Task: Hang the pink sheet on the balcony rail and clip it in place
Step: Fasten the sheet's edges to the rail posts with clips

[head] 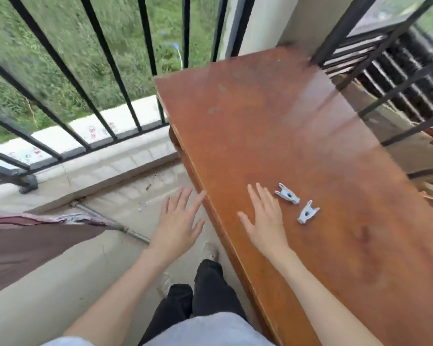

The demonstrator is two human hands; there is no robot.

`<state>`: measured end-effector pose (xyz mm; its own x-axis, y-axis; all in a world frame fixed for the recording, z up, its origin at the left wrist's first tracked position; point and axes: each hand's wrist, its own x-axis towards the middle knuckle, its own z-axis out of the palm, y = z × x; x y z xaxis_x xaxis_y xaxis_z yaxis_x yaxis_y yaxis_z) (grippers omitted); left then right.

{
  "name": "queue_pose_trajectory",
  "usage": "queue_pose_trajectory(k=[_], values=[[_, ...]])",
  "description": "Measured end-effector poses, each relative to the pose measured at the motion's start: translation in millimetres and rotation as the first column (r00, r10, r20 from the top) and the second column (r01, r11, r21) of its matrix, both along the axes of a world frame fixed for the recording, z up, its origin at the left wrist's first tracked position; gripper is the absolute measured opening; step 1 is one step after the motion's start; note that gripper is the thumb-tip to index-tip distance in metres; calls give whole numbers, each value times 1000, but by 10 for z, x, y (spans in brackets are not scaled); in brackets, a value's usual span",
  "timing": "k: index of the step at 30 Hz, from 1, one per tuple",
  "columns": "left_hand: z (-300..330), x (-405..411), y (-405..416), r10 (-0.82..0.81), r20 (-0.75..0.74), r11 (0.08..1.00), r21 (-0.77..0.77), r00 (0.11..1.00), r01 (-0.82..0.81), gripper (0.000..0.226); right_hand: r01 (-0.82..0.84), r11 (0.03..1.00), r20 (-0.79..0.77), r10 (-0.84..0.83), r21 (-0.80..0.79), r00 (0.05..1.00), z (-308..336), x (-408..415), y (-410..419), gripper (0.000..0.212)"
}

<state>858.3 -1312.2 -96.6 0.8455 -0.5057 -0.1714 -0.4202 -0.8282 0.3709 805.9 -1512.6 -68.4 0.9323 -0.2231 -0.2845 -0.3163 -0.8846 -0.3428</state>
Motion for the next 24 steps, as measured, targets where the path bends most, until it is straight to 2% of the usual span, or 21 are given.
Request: queue_pose_trajectory(k=[4,6,10,12,14,17,20,24], values=[[-51,8,-607,-159,34,987,-7,987,160,63,189,978,31,-187,-92,982,-136,-316,-598,58],[-174,20,-910,-212,58,977,20,976,211,67,250,962,-17,-254,-113,967,-281,-378,-846,58],[-412,74,-1490,-307,121,952,53,944,302,80,307,949,-8,-309,-72,951,-579,-400,-1173,57],[-503,102,-1746,-355,139,935,50,924,352,83,313,946,52,-310,-81,949,-678,-408,-1256,52],[-565,126,-1964,-410,161,911,21,898,412,78,317,947,129,-309,-47,942,-741,-421,-1309,47],[-620,168,-2162,-484,211,865,-29,849,500,54,296,955,182,-297,35,937,-773,-432,-1346,37],[-557,178,-2131,-420,189,888,-114,888,445,42,318,941,185,-336,118,924,-716,-420,-1342,34],[-346,44,-1727,-254,92,942,-201,963,268,42,358,909,160,-394,215,905,-466,-365,-1188,35]])
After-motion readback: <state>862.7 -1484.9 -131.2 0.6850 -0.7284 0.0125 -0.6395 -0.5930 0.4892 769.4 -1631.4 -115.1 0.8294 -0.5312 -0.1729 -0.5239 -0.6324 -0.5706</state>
